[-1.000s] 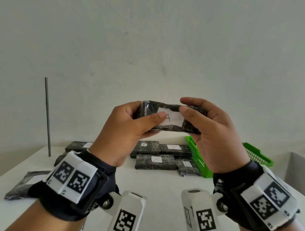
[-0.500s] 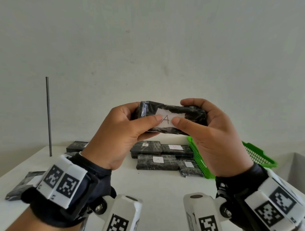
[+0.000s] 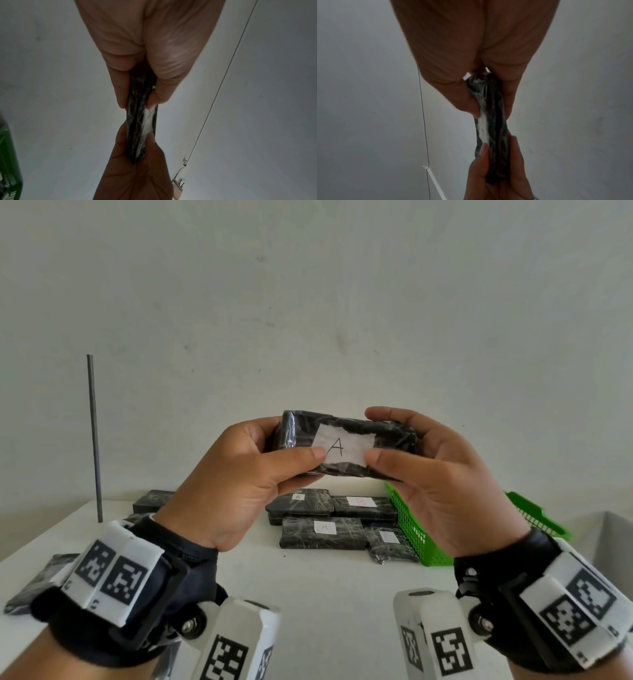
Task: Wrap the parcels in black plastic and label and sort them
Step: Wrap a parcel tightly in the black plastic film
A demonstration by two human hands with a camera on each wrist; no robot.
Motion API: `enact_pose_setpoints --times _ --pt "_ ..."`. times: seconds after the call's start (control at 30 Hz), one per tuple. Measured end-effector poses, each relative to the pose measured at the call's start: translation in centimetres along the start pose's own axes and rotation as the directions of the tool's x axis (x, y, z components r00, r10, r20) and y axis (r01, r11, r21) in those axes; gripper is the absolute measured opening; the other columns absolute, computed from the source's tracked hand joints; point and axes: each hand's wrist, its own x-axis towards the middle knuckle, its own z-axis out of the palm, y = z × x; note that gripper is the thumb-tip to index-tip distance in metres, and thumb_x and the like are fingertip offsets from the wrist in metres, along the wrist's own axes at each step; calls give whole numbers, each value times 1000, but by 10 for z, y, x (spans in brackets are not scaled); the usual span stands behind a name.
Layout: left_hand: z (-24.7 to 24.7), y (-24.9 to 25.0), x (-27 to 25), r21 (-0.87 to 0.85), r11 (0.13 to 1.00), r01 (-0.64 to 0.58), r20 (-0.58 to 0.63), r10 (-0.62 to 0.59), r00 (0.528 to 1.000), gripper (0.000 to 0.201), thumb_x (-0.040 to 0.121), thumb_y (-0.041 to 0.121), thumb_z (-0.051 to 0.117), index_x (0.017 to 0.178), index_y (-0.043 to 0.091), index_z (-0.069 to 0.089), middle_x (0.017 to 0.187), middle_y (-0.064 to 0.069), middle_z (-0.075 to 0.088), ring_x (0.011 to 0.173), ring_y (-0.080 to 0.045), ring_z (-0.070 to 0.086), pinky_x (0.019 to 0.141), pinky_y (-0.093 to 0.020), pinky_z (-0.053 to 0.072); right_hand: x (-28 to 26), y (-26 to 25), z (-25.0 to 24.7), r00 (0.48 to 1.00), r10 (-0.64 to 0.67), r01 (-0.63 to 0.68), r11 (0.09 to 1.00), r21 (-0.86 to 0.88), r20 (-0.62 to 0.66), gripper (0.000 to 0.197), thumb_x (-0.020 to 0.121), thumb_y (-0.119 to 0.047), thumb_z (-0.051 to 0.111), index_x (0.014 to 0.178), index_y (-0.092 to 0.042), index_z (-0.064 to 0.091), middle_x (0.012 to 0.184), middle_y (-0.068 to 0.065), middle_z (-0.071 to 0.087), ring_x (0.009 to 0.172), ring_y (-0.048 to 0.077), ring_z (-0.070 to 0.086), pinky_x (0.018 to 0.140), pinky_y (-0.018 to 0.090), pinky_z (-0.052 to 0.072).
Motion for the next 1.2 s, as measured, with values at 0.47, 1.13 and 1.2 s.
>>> enact_pose_setpoints --times 0.47,1.13,1.2 --pt "-9 2 1 -102 981 166 31 -164 986 15 83 13 77 84 -1 81 102 -23 77 87 -22 77 74 -29 65 -2 -7 -9 997 1 9 993 -117 83 44 91 -13 68 135 -13 65 124 15 75 115 26 73 97 33 58" --pt "1 -27 -2 28 1000 4 -66 -2 998 45 68 25 80 105 1 75 104 -15 79 100 -29 77 86 -36 64 -8 12 10 993 70 -75 996 -57 -90 44 74 -10 75 118 -10 71 107 28 71 101 35 70 109 52 51" --pt "2 -23 -2 43 999 9 -36 -7 999 45 68 27 79 105 2 76 104 -16 79 100 -27 78 85 -35 64 -9 13 12 993 48 -51 998 -27 -106 31 76 -10 77 107 -11 75 106 30 72 99 33 71 107 50 52"
